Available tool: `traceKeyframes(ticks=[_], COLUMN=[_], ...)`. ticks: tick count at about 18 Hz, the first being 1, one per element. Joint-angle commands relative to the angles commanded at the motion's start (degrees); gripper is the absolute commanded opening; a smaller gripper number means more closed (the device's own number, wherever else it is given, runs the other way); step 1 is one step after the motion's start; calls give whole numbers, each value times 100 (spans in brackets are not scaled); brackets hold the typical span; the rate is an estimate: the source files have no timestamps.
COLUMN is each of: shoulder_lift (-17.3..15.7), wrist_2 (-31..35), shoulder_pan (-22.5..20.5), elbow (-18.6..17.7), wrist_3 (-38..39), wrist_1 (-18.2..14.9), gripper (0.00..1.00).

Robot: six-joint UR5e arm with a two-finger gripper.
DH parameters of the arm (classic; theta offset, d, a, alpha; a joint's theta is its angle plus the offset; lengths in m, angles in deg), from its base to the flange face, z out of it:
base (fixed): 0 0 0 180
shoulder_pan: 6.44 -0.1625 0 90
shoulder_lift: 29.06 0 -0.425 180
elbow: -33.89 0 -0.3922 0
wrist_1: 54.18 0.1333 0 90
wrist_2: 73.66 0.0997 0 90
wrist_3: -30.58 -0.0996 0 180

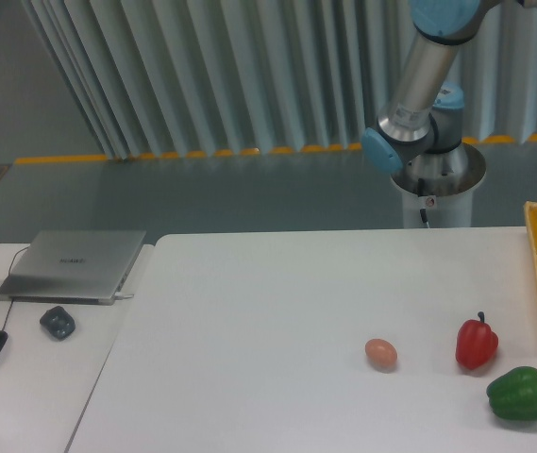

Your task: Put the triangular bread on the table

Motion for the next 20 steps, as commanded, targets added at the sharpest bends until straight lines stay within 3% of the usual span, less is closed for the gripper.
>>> traceKeyframes(ticks=[2,5,7,11,13,15,20], shoulder_lift=[-18,-62,-88,-97,-105,-97,-132], wrist_2=[9,18,35,141,141,132,123], shoulder_pan=[0,0,9,9,9,0,9], elbow=[26,88,97,97,184,368,518], wrist_3=[-44,-62,-53,-44,-53,-61,-70], wrist_1=[-35,-70,-175,-193,-289,-622,-861], gripper=[46,45,35,27,26,26,25])
